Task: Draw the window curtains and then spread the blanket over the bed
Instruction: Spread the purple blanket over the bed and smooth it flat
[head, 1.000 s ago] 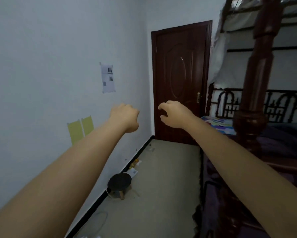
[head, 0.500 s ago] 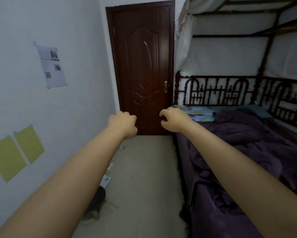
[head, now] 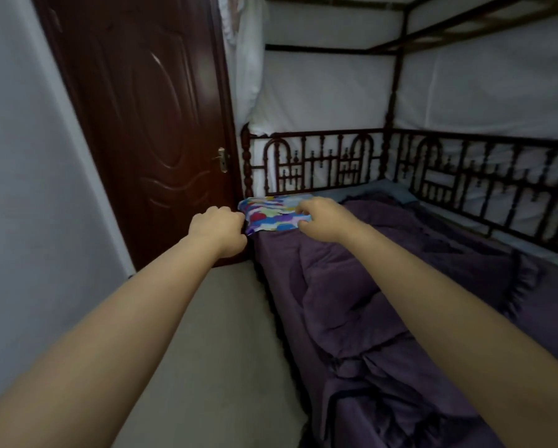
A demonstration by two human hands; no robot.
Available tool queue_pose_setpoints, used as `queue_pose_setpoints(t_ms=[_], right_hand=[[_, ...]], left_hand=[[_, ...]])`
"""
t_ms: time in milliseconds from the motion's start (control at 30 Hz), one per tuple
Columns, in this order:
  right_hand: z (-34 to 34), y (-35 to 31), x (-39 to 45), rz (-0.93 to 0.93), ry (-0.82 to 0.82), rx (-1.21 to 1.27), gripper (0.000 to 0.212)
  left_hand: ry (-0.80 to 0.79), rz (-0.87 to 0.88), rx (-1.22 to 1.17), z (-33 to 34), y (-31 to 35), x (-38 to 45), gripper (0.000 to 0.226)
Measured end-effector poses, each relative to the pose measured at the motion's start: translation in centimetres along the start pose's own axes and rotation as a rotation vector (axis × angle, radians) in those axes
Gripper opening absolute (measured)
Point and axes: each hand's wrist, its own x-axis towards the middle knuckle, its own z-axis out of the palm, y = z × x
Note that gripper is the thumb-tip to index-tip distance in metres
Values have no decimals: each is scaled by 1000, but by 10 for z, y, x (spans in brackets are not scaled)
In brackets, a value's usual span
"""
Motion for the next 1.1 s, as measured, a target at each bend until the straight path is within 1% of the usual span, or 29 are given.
queue_pose_setpoints(t_ms=[100,200,400,467,500,600,767,800,833,967,1100], right_hand=[[4,41,28,63,7,-17,39],[7,85,51,174,2,-57,36],[5,191,67,520,24,-97,35],[2,224,57,645,34,-93,35],[3,233,52,673,36,-83,35],[4,287,25,887,33,-58,37],[7,369,-27,1113,43,-62,31],[5,394,-39,1168,38,-51,31],[8,403,-47,1197,34,-27,31],[20,467,-77,1321,43,35,29],[53,517,-92,1443,27,143,32]], left_hand=[[-25,86,-11,17,15,62,39],[-25,197,-17,33,35,129,38],[-29,484,-25,65,112,251,38],[-26,541,-18,74,147,280,37],[-36,546,-19,78,153,286,37],[-95,670,-35,95,223,321,37],[-156,816,-64,119,334,343,38],[-168,853,-62,124,366,349,38],[-182,872,-61,128,375,348,38],[-226,953,-57,148,451,361,37],[-288,1034,-8,176,513,375,35]])
